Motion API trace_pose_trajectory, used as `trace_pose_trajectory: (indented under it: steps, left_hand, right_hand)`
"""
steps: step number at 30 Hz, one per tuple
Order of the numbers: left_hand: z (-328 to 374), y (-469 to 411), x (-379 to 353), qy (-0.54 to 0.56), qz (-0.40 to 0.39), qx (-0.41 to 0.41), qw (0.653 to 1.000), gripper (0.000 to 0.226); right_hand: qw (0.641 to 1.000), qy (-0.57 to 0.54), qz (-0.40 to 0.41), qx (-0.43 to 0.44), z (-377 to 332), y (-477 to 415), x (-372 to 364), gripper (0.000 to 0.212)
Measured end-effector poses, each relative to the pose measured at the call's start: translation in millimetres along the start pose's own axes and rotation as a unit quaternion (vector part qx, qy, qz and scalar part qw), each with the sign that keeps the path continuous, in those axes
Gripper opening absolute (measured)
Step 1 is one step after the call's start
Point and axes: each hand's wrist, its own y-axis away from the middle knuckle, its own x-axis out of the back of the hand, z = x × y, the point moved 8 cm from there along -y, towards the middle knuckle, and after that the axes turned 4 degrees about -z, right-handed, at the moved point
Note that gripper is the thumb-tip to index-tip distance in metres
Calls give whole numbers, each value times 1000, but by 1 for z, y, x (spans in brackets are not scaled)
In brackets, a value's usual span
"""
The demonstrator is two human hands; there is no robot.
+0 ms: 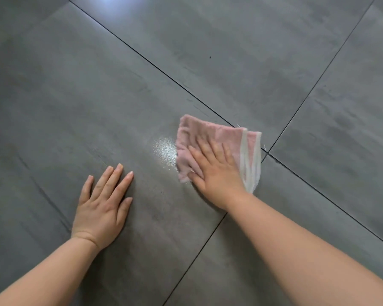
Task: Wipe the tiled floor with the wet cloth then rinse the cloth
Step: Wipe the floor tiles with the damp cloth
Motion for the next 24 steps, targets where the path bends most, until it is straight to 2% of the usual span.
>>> trace_pose_trajectory:
  steps: [1, 3, 5, 8, 11, 14, 16, 20, 21, 23, 24]
  left_hand:
    - [0, 0, 1, -2, 1, 0, 1000, 56]
    - [1, 1, -1, -1, -6, 3, 1000, 55]
    - [1, -1, 0, 10, -8, -1, 1000, 55]
    - [1, -1, 0, 19, -18, -2, 1000, 57]
    - [1, -2, -3, 20, -31, 0, 999, 58]
    - [0, -1, -2, 18, -24, -5, 1000, 57]
    - [2, -1, 0, 29, -22, -8, 999, 58]
    - [1, -2, 1, 30, -18, -13, 999, 57]
    - [2, -2, 1, 31, -18, -15, 999, 57]
    - [2, -3, 2, 29, -18, -18, 999, 57]
    - [2, -3, 2, 25, -19, -16, 999, 57]
  right_hand:
    - [999, 0, 35, -2, 7, 17, 1, 62]
    - [999, 18, 15, 22, 2, 57, -20, 58]
    - [995, 30, 18, 91, -35, 96, -42, 61]
    - [987, 5, -70, 148, -84, 93, -52, 63]
    - [994, -14, -4, 109, -95, 26, -14, 57]
    - [993, -78, -84, 25, -70, -27, 1, 58]
    - [994, -74, -73, -15, -44, -35, 8, 57]
    - [997, -28, 55, -51, 6, 20, 1, 51]
    - [998, -24, 43, -46, 12, 42, -9, 51]
    - [998, 31, 43, 17, 5, 92, -33, 52]
    - [996, 55, 41, 58, -7, 113, -42, 59]
